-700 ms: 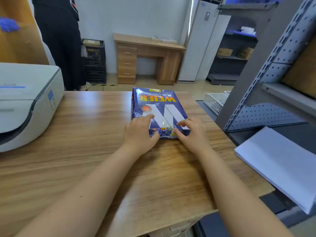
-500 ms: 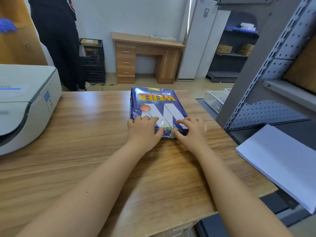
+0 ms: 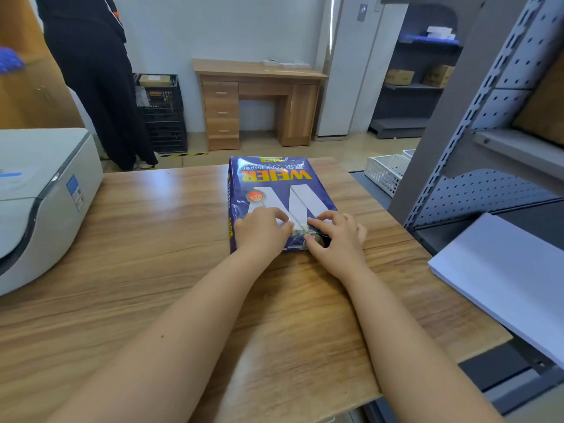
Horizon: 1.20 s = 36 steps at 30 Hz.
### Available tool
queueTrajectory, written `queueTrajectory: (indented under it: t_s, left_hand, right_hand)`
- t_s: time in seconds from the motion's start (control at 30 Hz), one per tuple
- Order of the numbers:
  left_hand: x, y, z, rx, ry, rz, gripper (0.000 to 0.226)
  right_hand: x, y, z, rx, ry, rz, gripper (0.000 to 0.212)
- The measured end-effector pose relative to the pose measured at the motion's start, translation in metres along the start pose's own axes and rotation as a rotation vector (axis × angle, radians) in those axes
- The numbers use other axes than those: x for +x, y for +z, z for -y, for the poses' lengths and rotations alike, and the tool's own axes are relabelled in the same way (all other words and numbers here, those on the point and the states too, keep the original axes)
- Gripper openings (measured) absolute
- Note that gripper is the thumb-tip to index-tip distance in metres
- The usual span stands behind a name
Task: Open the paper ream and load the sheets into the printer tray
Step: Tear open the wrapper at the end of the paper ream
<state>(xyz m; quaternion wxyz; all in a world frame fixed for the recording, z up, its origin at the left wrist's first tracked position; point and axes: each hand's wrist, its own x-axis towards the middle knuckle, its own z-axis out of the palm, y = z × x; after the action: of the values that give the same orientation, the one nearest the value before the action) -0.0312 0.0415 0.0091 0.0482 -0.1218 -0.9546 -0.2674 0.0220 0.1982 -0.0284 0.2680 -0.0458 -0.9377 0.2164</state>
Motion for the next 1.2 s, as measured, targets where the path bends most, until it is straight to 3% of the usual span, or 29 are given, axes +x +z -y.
queueTrajectory:
  t_s: [0.2, 0.63, 1.07, 1.2]
  left_hand:
    - [0.023, -0.011, -0.007, -0.027, -0.099, 0.155, 0.019]
    - [0.041, -0.005, -0.005, 0.102, -0.034, 0.064, 0.013]
    - [0.046, 0.004, -0.021, 0.605, 0.117, 0.092, 0.029]
    - [0.044, 0.004, -0.015, 0.569, 0.113, 0.154, 0.036]
  right_hand:
    - [0.000, 0.000, 0.000, 0.009, 0.008, -0.009, 0.037]
    - [0.001, 0.000, 0.001, 0.011, 0.011, -0.014, 0.035]
    - [0.000, 0.000, 0.001, 0.003, 0.002, -0.019, 0.036]
    - [0.001, 0.000, 0.001, 0.009, 0.006, -0.016, 0.037]
